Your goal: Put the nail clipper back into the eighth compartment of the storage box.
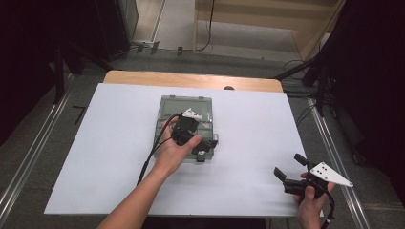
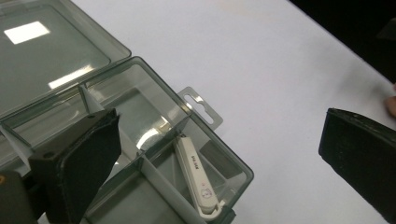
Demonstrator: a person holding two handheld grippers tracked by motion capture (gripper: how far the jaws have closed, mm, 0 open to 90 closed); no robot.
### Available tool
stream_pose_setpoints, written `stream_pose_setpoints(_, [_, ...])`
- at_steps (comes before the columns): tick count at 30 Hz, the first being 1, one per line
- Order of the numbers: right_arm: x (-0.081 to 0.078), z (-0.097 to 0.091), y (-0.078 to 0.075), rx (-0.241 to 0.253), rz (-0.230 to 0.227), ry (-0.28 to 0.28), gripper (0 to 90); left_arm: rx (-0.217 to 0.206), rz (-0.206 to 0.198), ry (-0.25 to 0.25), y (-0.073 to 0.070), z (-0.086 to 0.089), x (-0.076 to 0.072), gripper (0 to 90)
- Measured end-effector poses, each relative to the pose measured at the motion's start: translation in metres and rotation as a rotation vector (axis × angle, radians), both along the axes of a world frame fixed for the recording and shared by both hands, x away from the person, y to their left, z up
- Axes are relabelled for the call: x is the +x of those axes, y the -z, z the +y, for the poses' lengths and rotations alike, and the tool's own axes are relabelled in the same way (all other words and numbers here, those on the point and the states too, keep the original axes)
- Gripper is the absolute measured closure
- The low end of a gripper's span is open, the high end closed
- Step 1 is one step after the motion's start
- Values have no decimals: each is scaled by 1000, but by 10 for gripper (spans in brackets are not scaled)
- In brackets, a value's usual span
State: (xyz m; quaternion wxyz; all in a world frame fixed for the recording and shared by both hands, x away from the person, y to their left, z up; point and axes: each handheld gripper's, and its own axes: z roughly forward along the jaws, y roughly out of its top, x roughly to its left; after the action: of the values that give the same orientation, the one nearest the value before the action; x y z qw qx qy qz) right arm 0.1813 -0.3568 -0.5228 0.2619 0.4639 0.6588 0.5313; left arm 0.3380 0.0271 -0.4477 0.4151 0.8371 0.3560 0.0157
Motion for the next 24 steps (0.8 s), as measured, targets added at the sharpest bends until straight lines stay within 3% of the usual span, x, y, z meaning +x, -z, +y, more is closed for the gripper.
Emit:
stream_pose_setpoints(4, [0,0,0,-4,1,2,0,-56,-35,-7,-3,15,-5,0])
stream_pose_setpoints(24, [1,2,0,-12,6,7,0,-143,-189,-57,-9,77,-36,0])
